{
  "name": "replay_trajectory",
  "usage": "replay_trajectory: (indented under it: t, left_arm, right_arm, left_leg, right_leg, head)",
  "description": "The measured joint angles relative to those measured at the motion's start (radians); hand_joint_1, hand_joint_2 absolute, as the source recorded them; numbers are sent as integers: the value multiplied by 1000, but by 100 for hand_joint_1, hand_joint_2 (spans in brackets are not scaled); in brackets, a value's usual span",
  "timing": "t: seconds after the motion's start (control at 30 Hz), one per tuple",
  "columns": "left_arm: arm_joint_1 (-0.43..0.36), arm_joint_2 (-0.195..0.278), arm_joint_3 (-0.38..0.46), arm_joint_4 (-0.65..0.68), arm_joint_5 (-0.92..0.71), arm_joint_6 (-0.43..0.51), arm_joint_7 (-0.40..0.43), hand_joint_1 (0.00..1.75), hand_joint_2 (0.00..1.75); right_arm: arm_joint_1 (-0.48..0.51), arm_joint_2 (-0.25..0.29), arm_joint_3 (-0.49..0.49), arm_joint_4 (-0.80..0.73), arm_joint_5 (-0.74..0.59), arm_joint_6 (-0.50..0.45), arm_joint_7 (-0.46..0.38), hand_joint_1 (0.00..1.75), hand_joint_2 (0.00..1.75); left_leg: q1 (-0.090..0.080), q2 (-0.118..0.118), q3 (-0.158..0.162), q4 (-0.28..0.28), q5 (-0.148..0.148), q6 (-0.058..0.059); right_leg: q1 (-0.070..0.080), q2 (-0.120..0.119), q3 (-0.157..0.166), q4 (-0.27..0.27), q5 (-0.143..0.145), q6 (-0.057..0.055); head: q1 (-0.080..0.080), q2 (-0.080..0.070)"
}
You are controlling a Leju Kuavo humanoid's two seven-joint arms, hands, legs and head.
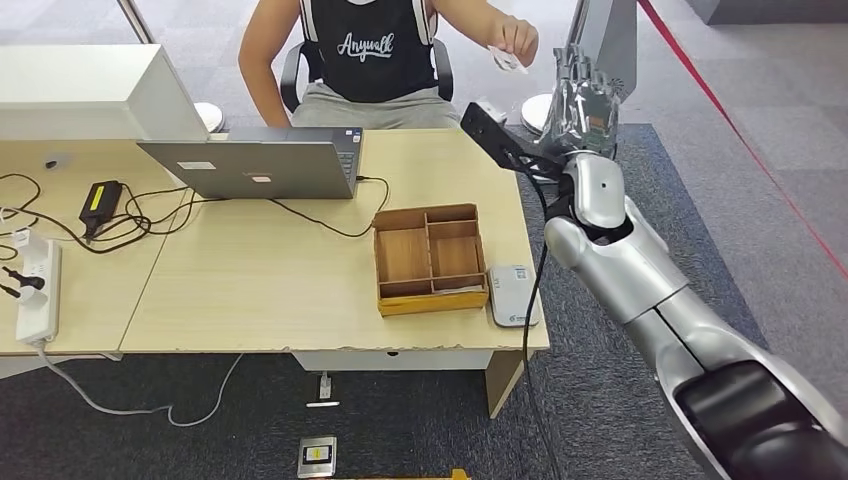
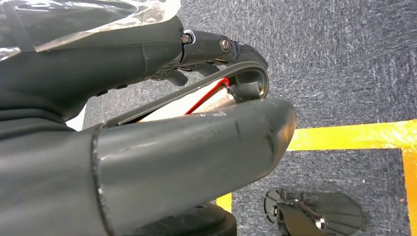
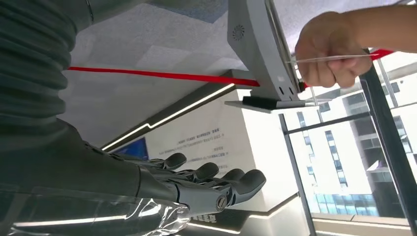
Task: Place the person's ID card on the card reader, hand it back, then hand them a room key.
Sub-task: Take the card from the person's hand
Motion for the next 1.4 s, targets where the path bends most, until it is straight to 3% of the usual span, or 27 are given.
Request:
replay_trajectory:
  t: [0.4, 0.9, 1.1, 1.13, 1.27, 1.4]
  left_arm:
    - [-1, 26, -29, -1, 6, -1, 19, 0, 0]
    - [-1, 31, -47, -2, 12, 0, 21, 0, 0]
    - [-1, 31, -49, -2, 32, -3, 19, 0, 0]
    - [-1, 32, -49, -2, 37, -4, 19, 0, 0]
    - [3, 34, -49, 0, 53, -9, 13, 0, 0]
    - [8, 32, -49, 1, 68, -8, -1, 0, 0]
  right_arm:
    - [-54, 67, 189, 188, 5, -9, 2, 0, 175]
    - [-105, 103, 263, 300, 3, -21, 21, 0, 175]
    - [-121, 129, 282, 362, -26, -69, -19, 0, 175]
    - [-123, 136, 284, 375, -30, -79, -27, 6, 175]
    - [-134, 163, 294, 423, -45, -105, -49, 174, 175]
    - [-145, 192, 298, 471, -77, -128, -73, 172, 175]
  left_leg:
    - [0, 1, 0, 0, 0, 0]
    - [0, 2, 0, 0, 0, 0]
    - [0, 2, 0, 0, 0, 0]
    - [0, 2, 0, 0, 0, 0]
    - [0, 2, 0, 0, 0, 0]
    - [0, 2, 0, 0, 0, 0]
  right_leg:
    - [0, 0, -1, 0, 0, 0]
    - [0, 0, -2, -1, 1, -1]
    - [0, 1, -2, 0, 1, -1]
    - [0, 1, -2, 0, 1, -1]
    - [0, 1, -2, 0, 1, -1]
    - [0, 1, -2, 0, 1, -1]
  head:
    - [0, 0]
    - [0, 0]
    - [0, 0]
    - [0, 0]
    - [0, 0]
    - [0, 0]
